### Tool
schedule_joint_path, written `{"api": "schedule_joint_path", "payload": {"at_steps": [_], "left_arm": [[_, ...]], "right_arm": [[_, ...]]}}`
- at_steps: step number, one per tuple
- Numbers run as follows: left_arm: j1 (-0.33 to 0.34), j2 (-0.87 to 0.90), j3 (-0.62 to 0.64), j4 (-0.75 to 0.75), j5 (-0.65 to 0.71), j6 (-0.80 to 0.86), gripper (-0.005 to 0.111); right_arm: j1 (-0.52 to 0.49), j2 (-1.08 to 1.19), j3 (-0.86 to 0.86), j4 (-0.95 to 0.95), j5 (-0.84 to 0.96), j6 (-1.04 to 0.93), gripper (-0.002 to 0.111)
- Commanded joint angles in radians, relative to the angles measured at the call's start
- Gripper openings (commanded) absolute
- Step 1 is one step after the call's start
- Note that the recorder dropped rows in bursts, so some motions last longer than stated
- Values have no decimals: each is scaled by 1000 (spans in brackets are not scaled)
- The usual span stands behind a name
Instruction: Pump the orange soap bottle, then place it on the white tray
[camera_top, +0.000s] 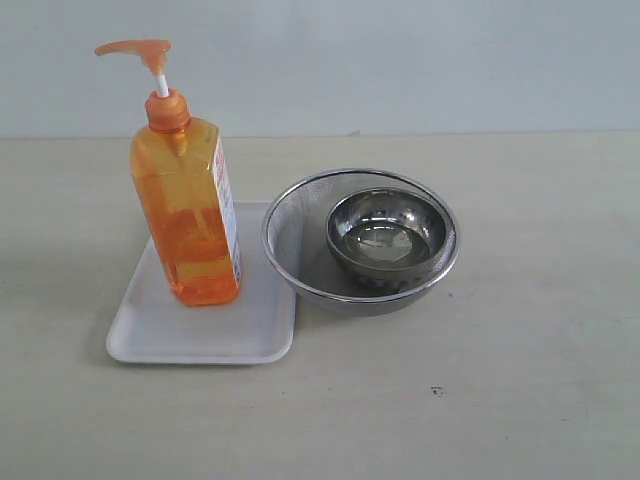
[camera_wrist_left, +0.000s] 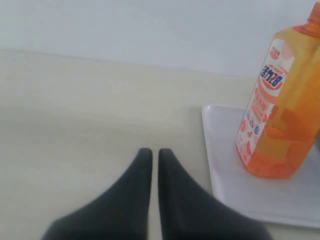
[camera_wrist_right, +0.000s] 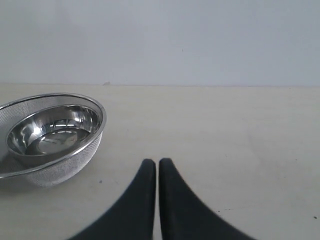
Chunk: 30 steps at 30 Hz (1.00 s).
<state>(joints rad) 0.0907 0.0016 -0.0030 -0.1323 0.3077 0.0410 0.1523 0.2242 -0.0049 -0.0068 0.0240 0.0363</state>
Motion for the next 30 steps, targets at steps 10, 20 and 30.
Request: {"api": "schedule_joint_path", "payload": {"at_steps": [10,20,30], "left_arm": [[-7,-2,3,1,-1,6,5],[-7,-2,3,1,-1,6,5],[-7,-2,3,1,-1,6,5]], "right_arm": [[-3,-224,5,-3,254,-19,0],[-3,-224,5,-3,326,-20,0],[-123,-224,5,-3,354,-19,0]]}}
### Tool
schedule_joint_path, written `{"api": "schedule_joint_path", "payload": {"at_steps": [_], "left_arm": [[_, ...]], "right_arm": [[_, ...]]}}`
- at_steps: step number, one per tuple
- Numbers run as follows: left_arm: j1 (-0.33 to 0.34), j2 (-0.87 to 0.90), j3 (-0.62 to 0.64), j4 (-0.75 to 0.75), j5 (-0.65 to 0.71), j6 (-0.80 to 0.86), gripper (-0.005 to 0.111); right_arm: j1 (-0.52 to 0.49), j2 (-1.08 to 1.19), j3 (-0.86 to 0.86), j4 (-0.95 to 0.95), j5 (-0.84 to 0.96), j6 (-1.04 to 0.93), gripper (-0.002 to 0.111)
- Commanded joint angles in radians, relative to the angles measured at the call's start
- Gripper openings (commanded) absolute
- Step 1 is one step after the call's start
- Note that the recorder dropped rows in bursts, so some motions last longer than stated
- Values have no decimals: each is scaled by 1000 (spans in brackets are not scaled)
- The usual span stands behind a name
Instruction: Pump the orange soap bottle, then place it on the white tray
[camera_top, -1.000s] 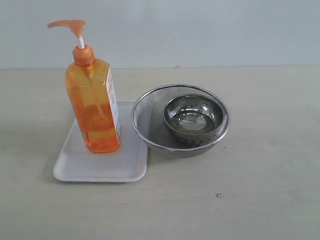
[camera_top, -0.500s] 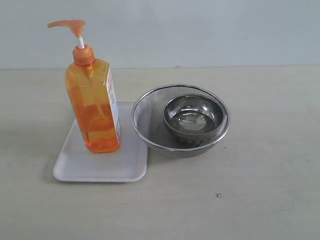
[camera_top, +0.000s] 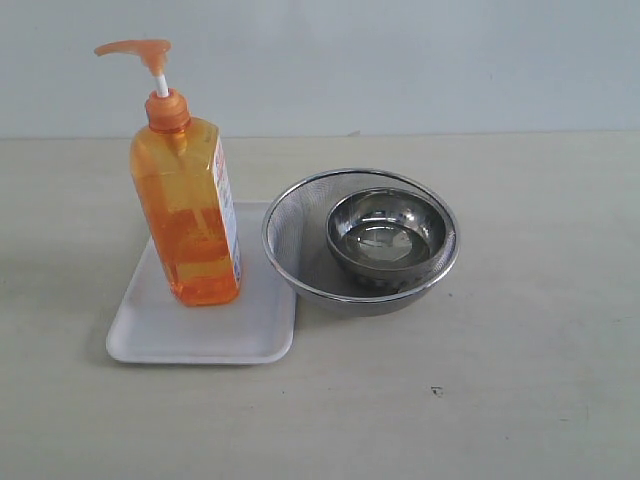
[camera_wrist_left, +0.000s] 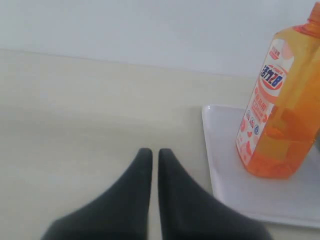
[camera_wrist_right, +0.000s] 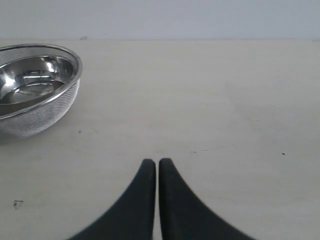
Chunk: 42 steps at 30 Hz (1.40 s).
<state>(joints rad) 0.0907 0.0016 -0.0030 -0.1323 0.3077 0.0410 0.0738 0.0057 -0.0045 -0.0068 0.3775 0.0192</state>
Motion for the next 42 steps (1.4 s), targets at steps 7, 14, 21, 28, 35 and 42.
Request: {"api": "schedule_joint_path", "payload": {"at_steps": [7,14,21,28,35,42], "left_arm": [[-7,-2,3,1,-1,6,5],[-7,-2,3,1,-1,6,5],[-7,-2,3,1,-1,6,5],[-7,-2,3,1,-1,6,5],[-7,-2,3,1,-1,6,5],[-7,-2,3,1,-1,6,5]], "right_arm": [[-75,-6,5,-1,1,-2,0],[-75,-6,5,-1,-1,-30,0],[-75,-6,5,-3,-1,-42,0],[-75,-6,5,-3,-1,-42,0],[-75,-6,5,-1,-1,-29,0],[-75,-6,5,-1,-1,-29,0]]}}
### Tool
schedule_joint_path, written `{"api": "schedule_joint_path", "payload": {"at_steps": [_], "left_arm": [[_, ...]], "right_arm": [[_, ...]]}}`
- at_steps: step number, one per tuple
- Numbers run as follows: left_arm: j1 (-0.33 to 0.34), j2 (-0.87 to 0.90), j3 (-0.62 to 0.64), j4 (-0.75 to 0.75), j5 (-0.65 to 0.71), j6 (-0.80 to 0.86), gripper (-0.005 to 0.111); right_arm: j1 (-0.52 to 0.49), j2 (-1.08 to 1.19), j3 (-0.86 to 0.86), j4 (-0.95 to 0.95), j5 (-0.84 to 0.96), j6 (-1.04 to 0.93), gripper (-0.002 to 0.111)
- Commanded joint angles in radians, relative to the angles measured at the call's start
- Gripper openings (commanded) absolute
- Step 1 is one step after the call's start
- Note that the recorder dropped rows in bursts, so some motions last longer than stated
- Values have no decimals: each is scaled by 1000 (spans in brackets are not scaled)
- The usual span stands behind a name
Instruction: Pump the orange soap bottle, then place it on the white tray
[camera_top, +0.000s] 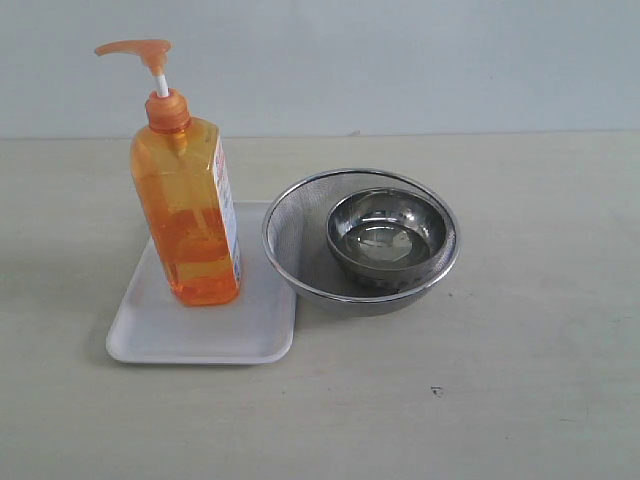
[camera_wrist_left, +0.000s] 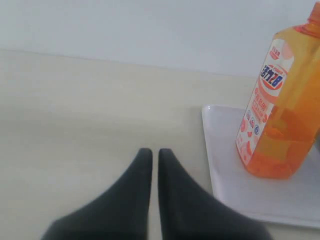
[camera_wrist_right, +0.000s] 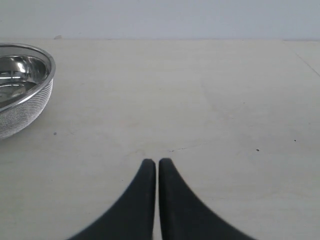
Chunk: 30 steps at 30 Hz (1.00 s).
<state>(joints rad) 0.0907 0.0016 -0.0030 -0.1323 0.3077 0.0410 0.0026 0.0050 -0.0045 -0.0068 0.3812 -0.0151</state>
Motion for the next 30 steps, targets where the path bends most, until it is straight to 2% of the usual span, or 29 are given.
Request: {"api": "schedule_joint_path", "payload": {"at_steps": [1,30], "left_arm": [[-7,-2,3,1,-1,6,5],[-7,-2,3,1,-1,6,5]], "right_arm": [[-4,-5,5,1,-5,5,0],[-4,-5,5,19,-5,5,0]]}}
